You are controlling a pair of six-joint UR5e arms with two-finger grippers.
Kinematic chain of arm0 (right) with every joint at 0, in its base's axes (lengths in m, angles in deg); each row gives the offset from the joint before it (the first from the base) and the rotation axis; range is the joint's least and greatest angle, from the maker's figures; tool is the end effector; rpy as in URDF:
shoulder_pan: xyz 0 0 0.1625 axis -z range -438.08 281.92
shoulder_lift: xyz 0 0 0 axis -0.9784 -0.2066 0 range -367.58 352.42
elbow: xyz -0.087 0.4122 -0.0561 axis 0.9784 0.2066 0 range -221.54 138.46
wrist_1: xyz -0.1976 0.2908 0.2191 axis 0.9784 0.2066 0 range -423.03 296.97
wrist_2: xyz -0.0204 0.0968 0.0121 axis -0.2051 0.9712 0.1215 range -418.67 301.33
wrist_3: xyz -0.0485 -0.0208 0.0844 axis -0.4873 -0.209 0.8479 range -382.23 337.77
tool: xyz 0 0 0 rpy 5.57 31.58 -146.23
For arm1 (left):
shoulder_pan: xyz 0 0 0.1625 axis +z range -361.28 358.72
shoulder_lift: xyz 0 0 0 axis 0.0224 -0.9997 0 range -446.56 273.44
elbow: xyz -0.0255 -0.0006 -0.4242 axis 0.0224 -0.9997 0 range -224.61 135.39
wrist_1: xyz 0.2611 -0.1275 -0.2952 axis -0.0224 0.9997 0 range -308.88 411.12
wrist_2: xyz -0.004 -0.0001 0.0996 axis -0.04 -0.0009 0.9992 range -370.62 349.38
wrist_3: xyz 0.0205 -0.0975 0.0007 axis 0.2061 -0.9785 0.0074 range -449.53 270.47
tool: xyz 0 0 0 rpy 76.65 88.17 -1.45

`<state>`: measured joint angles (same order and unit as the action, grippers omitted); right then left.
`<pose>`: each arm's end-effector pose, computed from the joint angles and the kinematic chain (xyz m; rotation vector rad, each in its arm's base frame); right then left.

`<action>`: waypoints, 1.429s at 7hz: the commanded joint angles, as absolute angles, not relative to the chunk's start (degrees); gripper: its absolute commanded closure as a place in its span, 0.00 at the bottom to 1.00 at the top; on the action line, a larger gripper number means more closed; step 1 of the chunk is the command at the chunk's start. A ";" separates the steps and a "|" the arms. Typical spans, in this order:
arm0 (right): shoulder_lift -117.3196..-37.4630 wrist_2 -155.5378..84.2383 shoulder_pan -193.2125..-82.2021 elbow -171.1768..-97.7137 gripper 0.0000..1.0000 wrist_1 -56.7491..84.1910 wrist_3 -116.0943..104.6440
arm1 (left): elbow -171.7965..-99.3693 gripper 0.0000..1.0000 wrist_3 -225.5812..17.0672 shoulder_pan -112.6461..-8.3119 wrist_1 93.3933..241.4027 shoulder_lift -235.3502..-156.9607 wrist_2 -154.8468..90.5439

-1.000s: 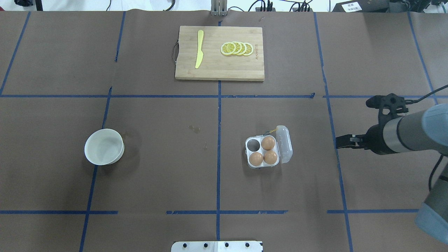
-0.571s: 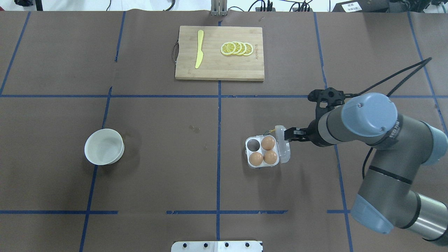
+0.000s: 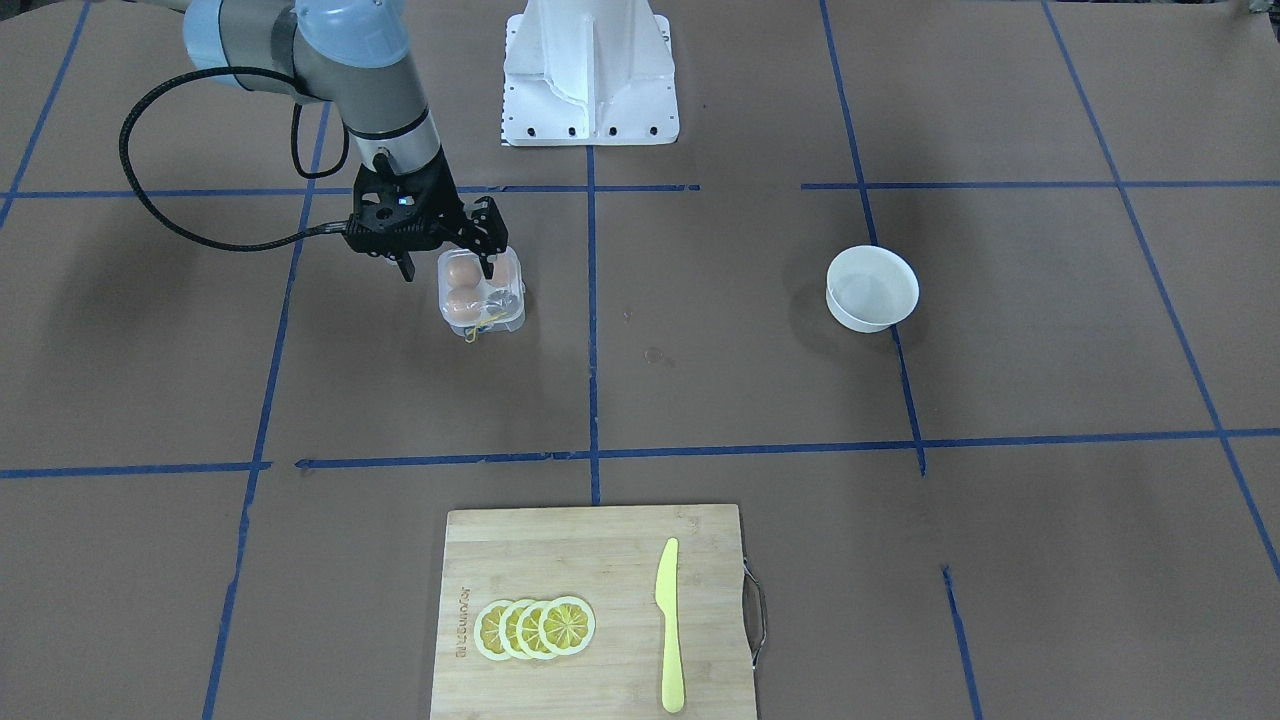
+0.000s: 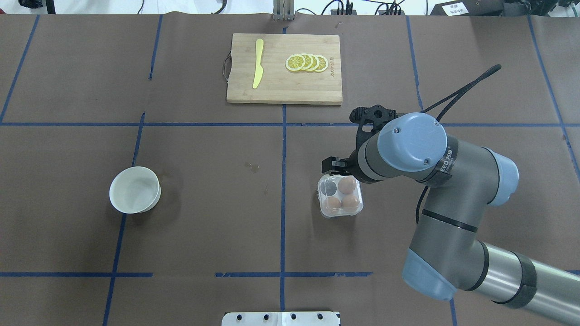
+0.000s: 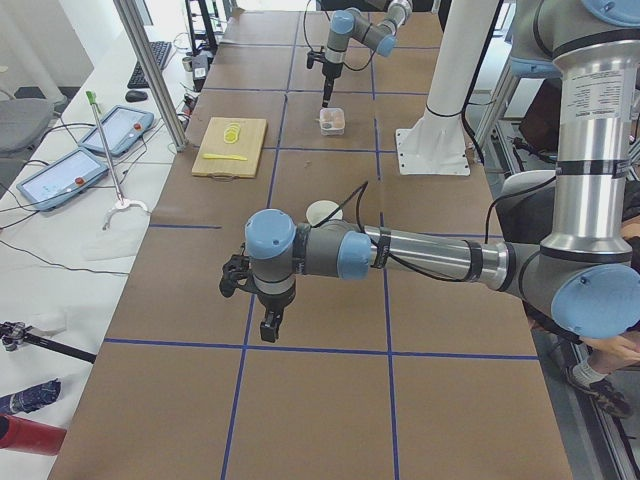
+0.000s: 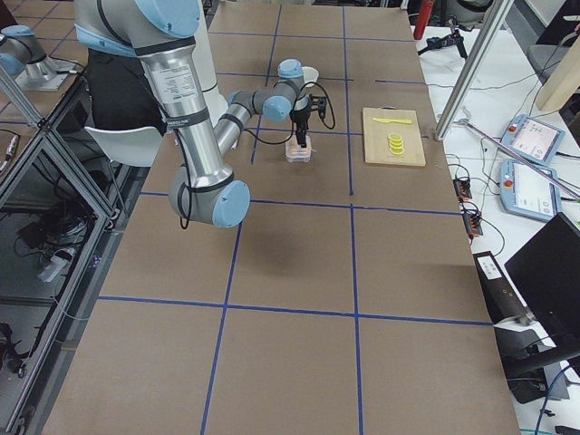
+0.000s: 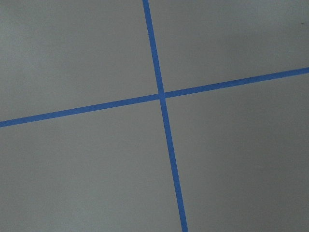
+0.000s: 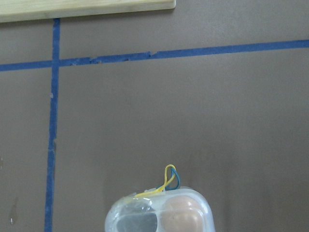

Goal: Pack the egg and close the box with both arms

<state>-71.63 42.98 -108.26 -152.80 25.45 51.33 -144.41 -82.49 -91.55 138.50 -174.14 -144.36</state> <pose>-0.4544 -0.3951 0.2461 0.1602 -0.8545 0.1380 -0.0667 -0.4760 0.6002 0.1275 0.7571 0.1440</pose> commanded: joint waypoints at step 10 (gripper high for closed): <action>-102.35 71.32 -162.96 -146.83 0.00 41.30 -34.36 | -143.93 0.00 -78.45 -91.55 138.39 -173.48 -143.33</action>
<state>-95.27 71.26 -159.93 -147.69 41.48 -31.58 -144.15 -78.57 -91.57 138.50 -173.40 -143.33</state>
